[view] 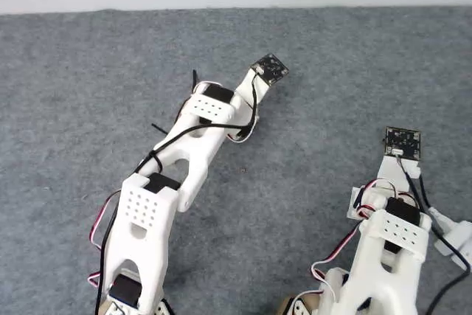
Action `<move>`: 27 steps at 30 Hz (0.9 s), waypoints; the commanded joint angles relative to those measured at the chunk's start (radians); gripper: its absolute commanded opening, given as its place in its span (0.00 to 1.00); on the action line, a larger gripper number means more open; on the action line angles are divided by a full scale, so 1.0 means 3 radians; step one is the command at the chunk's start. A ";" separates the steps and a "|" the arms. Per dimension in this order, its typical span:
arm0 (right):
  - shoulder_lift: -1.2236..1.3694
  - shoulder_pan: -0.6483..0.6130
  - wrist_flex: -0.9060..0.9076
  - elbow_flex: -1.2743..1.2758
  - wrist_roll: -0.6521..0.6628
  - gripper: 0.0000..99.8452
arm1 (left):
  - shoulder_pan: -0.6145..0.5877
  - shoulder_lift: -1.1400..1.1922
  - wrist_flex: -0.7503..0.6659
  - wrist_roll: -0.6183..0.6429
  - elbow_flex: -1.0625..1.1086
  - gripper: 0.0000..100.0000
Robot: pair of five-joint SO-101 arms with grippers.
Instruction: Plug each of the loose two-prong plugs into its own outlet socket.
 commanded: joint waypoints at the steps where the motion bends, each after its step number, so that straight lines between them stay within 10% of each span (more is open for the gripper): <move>1: -0.0079 -0.0038 -0.0064 -0.0020 0.0046 0.01 | 0.0041 -0.0041 0.0506 -0.0036 -0.0448 0.01; 9: -0.0079 -0.0043 -0.0176 0.0031 0.0051 0.01 | 0.0266 -0.0425 0.2133 0.1023 -0.1496 0.01; 16: -0.0079 -0.0105 -0.0161 0.0041 0.0061 0.01 | 0.0358 -0.1151 0.2112 0.2680 -0.1118 0.01; 27: -0.0079 -0.0105 -0.0151 0.0041 0.0061 0.01 | 0.0368 -0.1151 0.1821 0.3785 -0.0386 0.01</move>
